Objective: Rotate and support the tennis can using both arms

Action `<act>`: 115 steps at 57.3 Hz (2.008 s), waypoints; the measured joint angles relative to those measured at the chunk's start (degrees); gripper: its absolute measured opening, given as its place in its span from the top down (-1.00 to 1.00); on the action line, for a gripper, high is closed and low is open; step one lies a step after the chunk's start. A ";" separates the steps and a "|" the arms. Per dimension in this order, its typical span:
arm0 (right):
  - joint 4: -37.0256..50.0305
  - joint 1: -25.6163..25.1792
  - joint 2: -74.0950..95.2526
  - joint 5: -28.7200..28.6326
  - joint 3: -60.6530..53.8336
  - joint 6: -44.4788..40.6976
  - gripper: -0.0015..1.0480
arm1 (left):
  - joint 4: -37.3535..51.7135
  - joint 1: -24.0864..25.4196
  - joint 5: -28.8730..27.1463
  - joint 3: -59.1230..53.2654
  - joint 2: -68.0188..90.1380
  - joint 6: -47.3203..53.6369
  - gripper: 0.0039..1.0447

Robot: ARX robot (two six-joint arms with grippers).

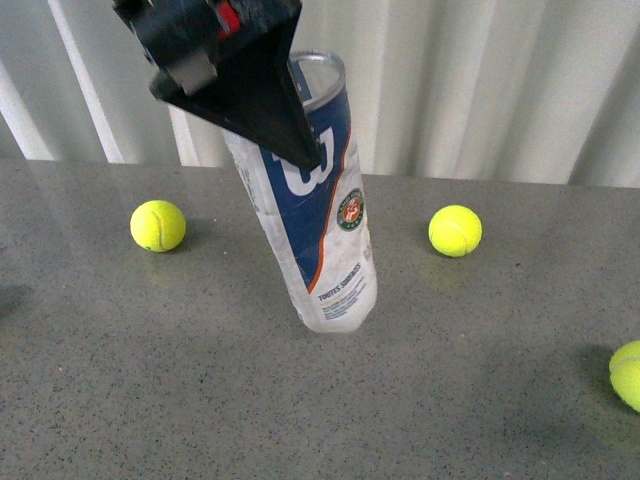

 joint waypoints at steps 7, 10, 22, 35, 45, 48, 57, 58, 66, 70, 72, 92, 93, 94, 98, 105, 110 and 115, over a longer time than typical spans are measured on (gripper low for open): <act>0.00 0.00 0.00 -0.02 0.00 0.00 -0.86 | 1.18 -0.26 -5.46 -0.37 3.69 2.25 0.94; 0.00 0.00 0.00 0.00 0.00 0.00 -0.86 | 0.92 -0.26 -6.71 -0.50 4.63 3.43 0.94; 0.00 0.00 0.00 -0.02 0.00 0.00 -0.86 | -1.33 -0.26 -7.23 -0.33 7.19 5.60 0.94; 0.00 0.00 0.00 0.00 0.00 0.00 -0.86 | -0.81 -0.26 -7.10 1.27 9.62 5.33 0.94; 0.00 0.00 0.00 0.00 0.00 0.00 -0.86 | 0.26 -0.26 -8.46 1.36 9.84 5.38 0.81; 0.00 0.00 0.00 -0.02 0.00 0.00 -0.86 | 0.44 -0.26 -8.83 1.36 9.92 5.38 0.67; 0.00 0.00 0.00 -0.02 0.00 0.00 -0.86 | 0.66 -0.15 -9.16 1.33 10.19 5.38 0.02; 0.00 0.00 0.00 -0.02 0.00 0.00 -0.86 | 0.66 -0.13 -9.22 1.33 10.19 5.38 -0.05; 0.00 0.00 0.00 0.00 0.00 0.00 -0.86 | 0.61 0.28 -9.22 1.33 10.08 5.38 -0.48; 0.00 0.00 0.00 0.00 0.00 0.00 -0.86 | 0.70 0.59 -8.85 1.33 9.81 5.22 -0.67; 0.00 0.00 0.00 -0.02 0.00 0.00 -0.86 | 0.72 0.77 -8.63 1.33 9.57 5.14 -0.75; 0.00 0.00 0.00 0.00 0.00 0.00 -0.86 | 0.57 6.45 -1.62 2.40 1.29 3.80 -0.87; 0.00 0.00 0.00 -0.02 0.00 0.00 -0.86 | 0.61 6.73 -1.16 2.60 1.09 3.52 -0.87; 0.00 0.00 0.00 0.00 0.00 0.00 -0.86 | 0.85 7.50 -0.09 3.08 0.44 3.04 -0.87; 0.00 0.00 0.00 -0.02 0.00 0.00 -0.86 | 2.23 9.35 1.97 3.89 -0.96 1.25 -0.87; 0.00 0.00 0.00 -0.02 0.00 0.00 -0.86 | 7.76 13.86 4.33 3.85 -5.14 -3.02 -0.87; 0.00 0.00 0.00 0.00 0.00 0.00 -0.86 | 12.68 17.62 6.58 1.64 -9.25 -7.04 -0.87; 0.00 0.00 0.00 0.00 0.00 0.00 -0.86 | 18.14 21.18 7.80 -1.79 -12.85 -11.21 -0.87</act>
